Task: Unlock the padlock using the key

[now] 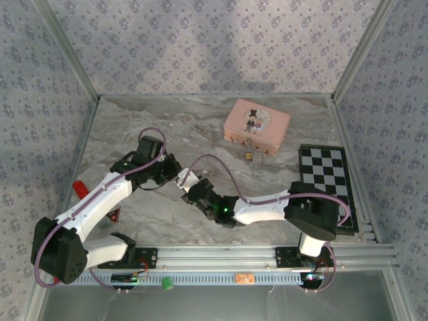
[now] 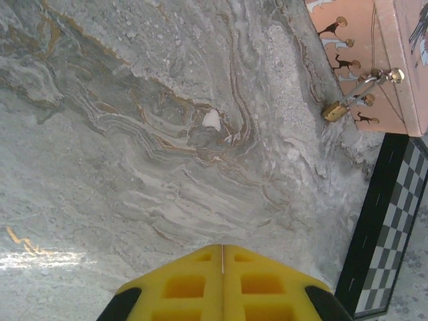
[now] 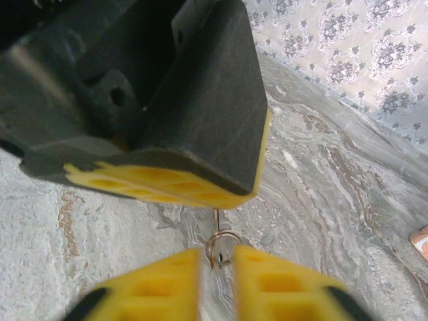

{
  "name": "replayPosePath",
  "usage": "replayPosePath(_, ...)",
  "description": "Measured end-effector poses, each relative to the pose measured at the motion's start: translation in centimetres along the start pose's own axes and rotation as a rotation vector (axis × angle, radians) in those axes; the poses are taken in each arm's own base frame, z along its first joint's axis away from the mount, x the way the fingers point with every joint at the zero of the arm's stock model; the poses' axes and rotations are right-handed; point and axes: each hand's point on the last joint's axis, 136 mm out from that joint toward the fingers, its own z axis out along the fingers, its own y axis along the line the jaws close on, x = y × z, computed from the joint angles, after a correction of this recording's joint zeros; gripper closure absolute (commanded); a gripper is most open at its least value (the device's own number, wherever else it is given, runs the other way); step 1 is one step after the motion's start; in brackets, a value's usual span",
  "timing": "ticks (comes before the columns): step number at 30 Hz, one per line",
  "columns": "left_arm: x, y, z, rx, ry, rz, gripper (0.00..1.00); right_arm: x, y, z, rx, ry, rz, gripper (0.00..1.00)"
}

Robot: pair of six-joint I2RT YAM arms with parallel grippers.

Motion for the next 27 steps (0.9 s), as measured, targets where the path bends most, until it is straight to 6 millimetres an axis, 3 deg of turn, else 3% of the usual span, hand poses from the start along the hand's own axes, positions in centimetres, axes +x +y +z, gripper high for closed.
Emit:
replayPosePath(6,-4.3,-1.2,-2.8,-0.089,-0.208,0.263,1.00,1.9,-2.7,-3.9,-0.060,-0.023,0.075,0.35)
replayPosePath(8,-4.7,-2.2,-3.5,-0.123,-0.273,0.395,1.00,1.7,-3.6,-4.6,-0.076,-0.022,0.130,0.35)
replayPosePath(13,-1.7,-7.0,-3.5,-0.152,-0.370,0.894,1.00,-0.5,-5.6,-6.4,-0.115,-0.064,0.287,0.32)
replayPosePath(15,-1.5,-7.5,-3.0,-0.166,-0.377,0.986,1.00,-0.5,-6.6,-6.9,-0.138,-0.071,0.358,0.32)
replayPosePath(21,-0.3,-9.4,-2.2,-0.054,-0.347,1.084,1.00,2.2,-11.2,-6.8,-0.180,-0.054,0.612,0.33)
replayPosePath(24,1.0,-10.7,-2.4,0.062,-0.337,1.113,1.00,2.5,-11.4,-7.2,-0.249,-0.056,0.702,0.32)
replayPosePath(27,2.7,-11.5,-2.6,0.176,-0.305,1.139,1.00,1.4,-11.3,-7.7,-0.332,-0.093,0.755,0.31)
